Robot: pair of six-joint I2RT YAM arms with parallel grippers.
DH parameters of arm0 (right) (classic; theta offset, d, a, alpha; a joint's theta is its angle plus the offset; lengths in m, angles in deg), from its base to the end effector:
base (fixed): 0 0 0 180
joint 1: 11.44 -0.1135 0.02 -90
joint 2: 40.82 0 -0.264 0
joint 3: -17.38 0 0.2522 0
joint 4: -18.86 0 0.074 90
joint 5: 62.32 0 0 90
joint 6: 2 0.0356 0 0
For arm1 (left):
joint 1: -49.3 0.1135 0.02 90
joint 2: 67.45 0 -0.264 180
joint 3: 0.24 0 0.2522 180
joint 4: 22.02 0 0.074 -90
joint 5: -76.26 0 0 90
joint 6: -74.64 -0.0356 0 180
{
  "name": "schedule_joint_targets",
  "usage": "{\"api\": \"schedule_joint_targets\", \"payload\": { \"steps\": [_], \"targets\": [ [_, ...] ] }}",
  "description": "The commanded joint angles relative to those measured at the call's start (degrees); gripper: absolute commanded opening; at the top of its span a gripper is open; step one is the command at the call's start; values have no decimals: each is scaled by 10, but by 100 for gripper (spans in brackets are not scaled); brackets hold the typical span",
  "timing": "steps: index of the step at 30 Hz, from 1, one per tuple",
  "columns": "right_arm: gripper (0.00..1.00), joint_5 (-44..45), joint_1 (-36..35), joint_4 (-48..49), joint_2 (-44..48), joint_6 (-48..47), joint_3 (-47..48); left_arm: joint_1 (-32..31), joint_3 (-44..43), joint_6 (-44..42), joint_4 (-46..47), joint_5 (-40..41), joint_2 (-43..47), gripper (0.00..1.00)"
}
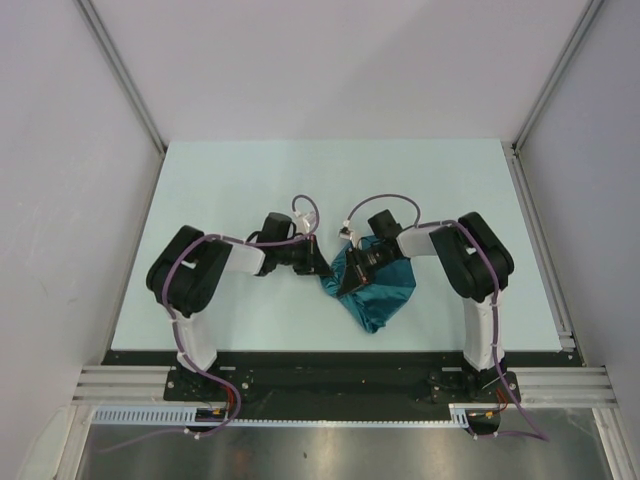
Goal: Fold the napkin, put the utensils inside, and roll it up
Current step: Roll the napkin with the utensil
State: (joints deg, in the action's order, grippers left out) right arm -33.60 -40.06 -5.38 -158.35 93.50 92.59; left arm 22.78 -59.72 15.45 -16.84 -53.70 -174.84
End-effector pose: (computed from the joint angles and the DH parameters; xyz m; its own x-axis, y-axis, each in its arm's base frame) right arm 0.3052 0.2021 0.0942 -0.8531 -0.4130 -0.3188 -0.4567 0.2957 0.8390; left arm 0.2961 -0.1733 0.1095 -0.9130 0.0168 -0.4077 0.3455 0.5633 -0.7505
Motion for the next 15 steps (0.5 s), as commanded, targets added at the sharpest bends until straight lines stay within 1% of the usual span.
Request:
{"api": "schedule_joint_targets", "payload": {
  "steps": [1,2,3,4,6,7,8,9,10,11,12,13,14,15],
  "targets": [
    [17,49,8,-67,17,-5,12,-5,-15,-40,-72,21,-20,0],
    [26,53,9,-77,28,-4,16,-5,-17,-42,-80,23,-19,0],
    [32,67,9,-81,50,-1,18,-5,-20,-43,-86,23,-19,0],
    [40,75,9,-95,63,-2,21,-5,-25,-44,-90,24,-19,0],
    [45,103,8,-104,105,1,25,-5,-32,-45,-103,25,-19,0],
    [52,121,6,-114,118,0,27,-5,-35,-46,-108,27,-19,0],
    [55,140,-5,-120,129,-5,30,-5,-37,-46,-115,29,-21,0],
    [58,184,-12,-122,143,-11,29,-5,-39,-47,-116,29,-20,0],
    [64,216,-20,-126,164,-15,29,-5,-42,-47,-120,30,-20,0],
    [65,245,-46,-125,173,-20,27,-5,-42,-47,-123,29,-21,0],
    [68,314,-59,-112,191,-15,17,-5,-45,-47,-125,30,-20,0],
    [69,349,-77,-102,199,-15,10,-5,-45,-47,-130,31,-20,0],
    [69,416,-105,-92,205,-10,3,-5,-46,-47,-130,31,-21,0],
    [70,452,-121,-79,210,-8,-15,-5,-47,-45,-131,31,-21,0]
  ]
}}
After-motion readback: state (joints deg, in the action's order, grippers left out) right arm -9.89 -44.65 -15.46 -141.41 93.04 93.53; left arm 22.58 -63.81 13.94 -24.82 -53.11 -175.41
